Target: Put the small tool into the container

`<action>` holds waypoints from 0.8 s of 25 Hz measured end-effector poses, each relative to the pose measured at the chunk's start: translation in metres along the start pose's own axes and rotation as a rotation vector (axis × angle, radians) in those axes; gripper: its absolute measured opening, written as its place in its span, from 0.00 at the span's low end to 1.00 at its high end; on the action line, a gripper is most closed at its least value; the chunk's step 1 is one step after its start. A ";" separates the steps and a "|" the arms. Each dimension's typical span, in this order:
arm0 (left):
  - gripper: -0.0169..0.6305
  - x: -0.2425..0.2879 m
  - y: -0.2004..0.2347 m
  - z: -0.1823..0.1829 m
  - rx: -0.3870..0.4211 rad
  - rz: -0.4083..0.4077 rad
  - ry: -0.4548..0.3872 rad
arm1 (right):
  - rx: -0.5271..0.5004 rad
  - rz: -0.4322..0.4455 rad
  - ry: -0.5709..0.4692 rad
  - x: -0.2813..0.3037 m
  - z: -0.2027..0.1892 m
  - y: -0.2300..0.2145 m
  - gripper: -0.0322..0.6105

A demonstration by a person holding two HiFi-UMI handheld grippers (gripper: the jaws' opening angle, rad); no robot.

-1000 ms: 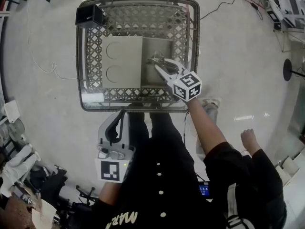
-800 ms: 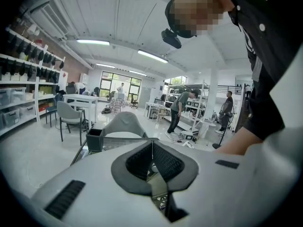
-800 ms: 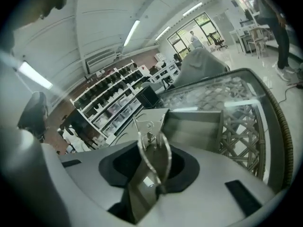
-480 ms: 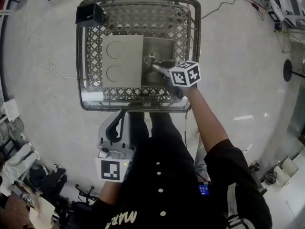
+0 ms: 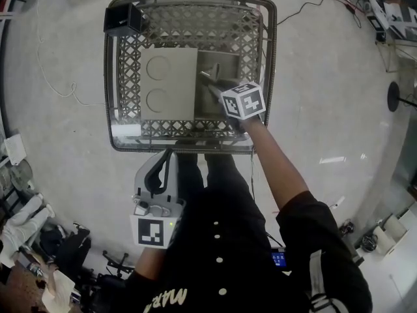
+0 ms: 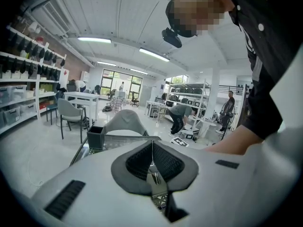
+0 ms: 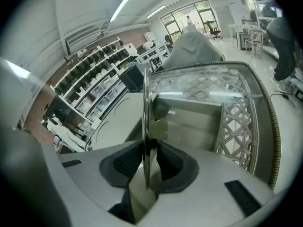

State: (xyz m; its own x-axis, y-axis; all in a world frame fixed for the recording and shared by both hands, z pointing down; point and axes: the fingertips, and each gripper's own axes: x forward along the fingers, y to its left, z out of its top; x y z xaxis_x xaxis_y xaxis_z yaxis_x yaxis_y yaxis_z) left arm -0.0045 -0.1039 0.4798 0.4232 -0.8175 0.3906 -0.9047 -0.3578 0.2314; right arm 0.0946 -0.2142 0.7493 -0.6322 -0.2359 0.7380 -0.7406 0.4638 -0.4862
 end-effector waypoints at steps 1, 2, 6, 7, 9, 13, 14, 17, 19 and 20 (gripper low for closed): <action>0.07 0.000 0.000 -0.001 -0.002 0.000 0.002 | 0.019 -0.002 -0.005 0.000 -0.001 0.000 0.22; 0.07 0.000 0.001 -0.002 -0.005 0.001 0.006 | 0.053 0.003 -0.006 0.000 -0.002 0.001 0.22; 0.07 0.001 0.003 -0.004 -0.014 0.002 0.014 | 0.244 0.029 -0.021 -0.001 0.000 0.001 0.22; 0.07 0.002 0.003 -0.004 -0.012 0.000 0.011 | 0.257 0.017 -0.031 -0.001 0.000 -0.001 0.22; 0.07 0.002 0.002 -0.002 -0.008 -0.004 0.006 | 0.221 -0.045 -0.038 -0.004 -0.001 -0.007 0.24; 0.07 0.002 0.002 -0.004 -0.010 -0.004 0.014 | 0.120 -0.143 -0.009 -0.012 -0.004 -0.014 0.32; 0.07 0.002 0.002 -0.004 -0.012 -0.004 0.014 | 0.111 -0.148 -0.006 -0.012 -0.005 -0.014 0.32; 0.07 0.003 0.001 -0.002 -0.012 -0.005 0.008 | 0.082 -0.172 0.012 -0.011 -0.007 -0.017 0.35; 0.07 0.004 0.001 -0.003 -0.013 -0.007 0.010 | 0.055 -0.168 0.039 -0.008 -0.006 -0.016 0.37; 0.07 0.004 0.001 -0.003 -0.013 -0.008 0.011 | 0.051 -0.156 0.055 -0.005 -0.006 -0.015 0.37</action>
State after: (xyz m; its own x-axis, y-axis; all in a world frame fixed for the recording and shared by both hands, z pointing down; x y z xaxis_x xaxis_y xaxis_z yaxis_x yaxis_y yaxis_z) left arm -0.0033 -0.1058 0.4838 0.4308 -0.8097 0.3984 -0.9007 -0.3580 0.2463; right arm 0.1099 -0.2150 0.7553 -0.4964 -0.2539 0.8302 -0.8402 0.3810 -0.3859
